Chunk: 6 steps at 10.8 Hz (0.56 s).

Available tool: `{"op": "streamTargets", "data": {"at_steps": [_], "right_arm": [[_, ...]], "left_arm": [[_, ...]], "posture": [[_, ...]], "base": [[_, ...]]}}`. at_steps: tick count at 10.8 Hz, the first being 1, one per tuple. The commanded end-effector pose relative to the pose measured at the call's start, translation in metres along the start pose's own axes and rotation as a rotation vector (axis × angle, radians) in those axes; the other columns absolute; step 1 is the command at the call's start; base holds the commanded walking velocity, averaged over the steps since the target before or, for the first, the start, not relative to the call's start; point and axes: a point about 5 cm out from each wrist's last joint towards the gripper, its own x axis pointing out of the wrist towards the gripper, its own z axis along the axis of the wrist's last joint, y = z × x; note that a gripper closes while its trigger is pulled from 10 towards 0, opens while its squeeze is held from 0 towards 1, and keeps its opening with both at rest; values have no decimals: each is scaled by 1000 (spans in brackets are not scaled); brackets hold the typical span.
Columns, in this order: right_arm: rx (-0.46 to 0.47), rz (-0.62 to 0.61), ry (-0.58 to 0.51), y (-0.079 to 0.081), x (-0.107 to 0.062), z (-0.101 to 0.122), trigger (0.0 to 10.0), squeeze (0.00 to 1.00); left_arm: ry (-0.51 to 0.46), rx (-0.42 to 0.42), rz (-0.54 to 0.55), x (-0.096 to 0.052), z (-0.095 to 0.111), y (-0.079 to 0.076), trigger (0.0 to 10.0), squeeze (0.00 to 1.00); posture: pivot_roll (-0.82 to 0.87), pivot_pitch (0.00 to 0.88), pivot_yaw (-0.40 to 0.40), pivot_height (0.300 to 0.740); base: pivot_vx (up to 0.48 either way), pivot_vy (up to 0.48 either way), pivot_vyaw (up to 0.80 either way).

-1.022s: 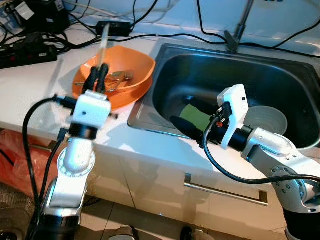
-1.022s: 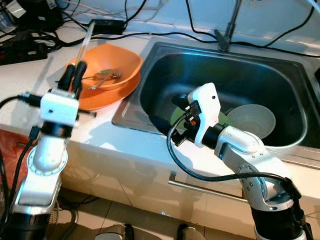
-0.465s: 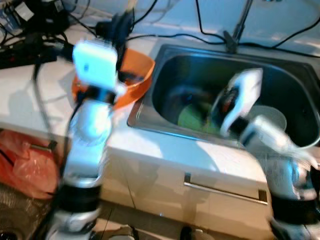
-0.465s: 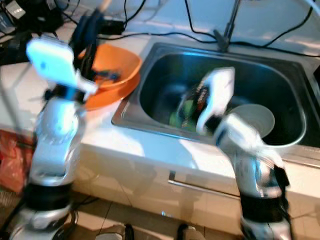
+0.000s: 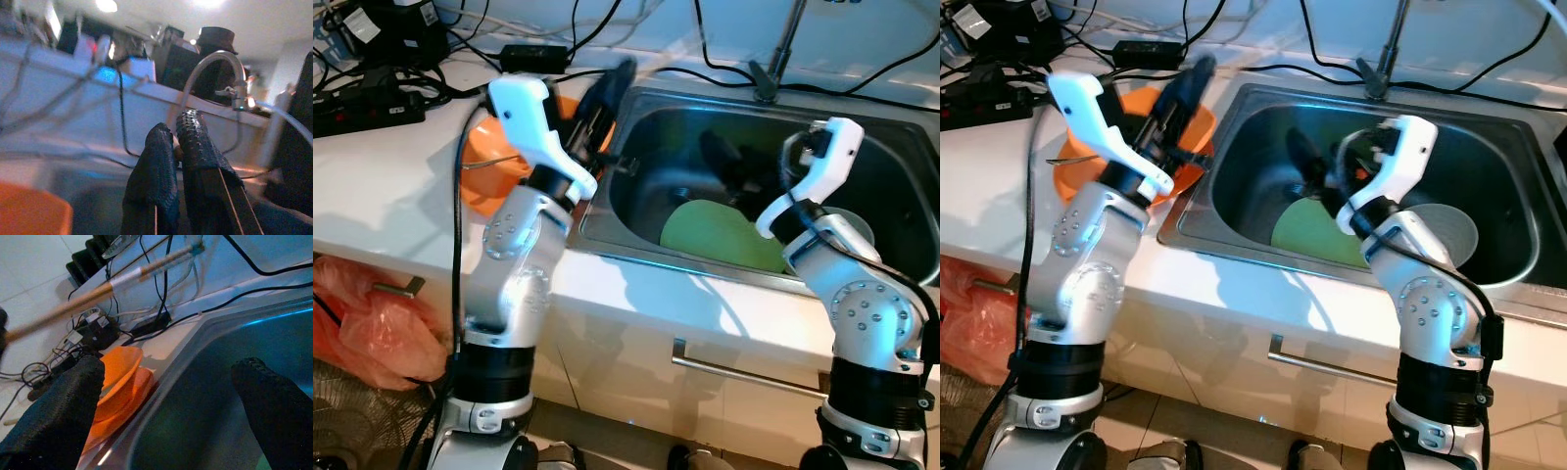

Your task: Kitchen organization

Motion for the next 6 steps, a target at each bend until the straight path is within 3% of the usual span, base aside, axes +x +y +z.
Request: {"op": "streamTargets", "data": {"at_steps": [1, 2, 3, 5, 6], "right_arm": [[25, 7, -10, 3, 2, 3, 10000, 0], [56, 10, -15, 4, 2, 3, 10000, 0], [89, 11, -25, 5, 3, 3, 10000, 0], [109, 20, -40, 6, 4, 4, 10000, 0], [117, 24, -58, 7, 5, 5, 10000, 0]], "left_arm": [[40, -134, -31, -2, -4, 1, 0, 0], [58, -329, -39, -7, -6, 7, 0, 0], [69, -567, -42, -9, -14, 1, 0, 0], [124, -760, -1, -23, -23, 17, 0, 0], [170, -806, 14, -30, -32, 19, 0, 0]], "posture": [[12, 105, 18, 740], [14, 107, 17, 740], [15, 109, 18, 740], [17, 112, 18, 740], [20, 112, 18, 740]], "base": [[0, 0, 0], [0, 0, 0], [0, 0, 0], [0, 0, 0], [0, 0, 0]]}}
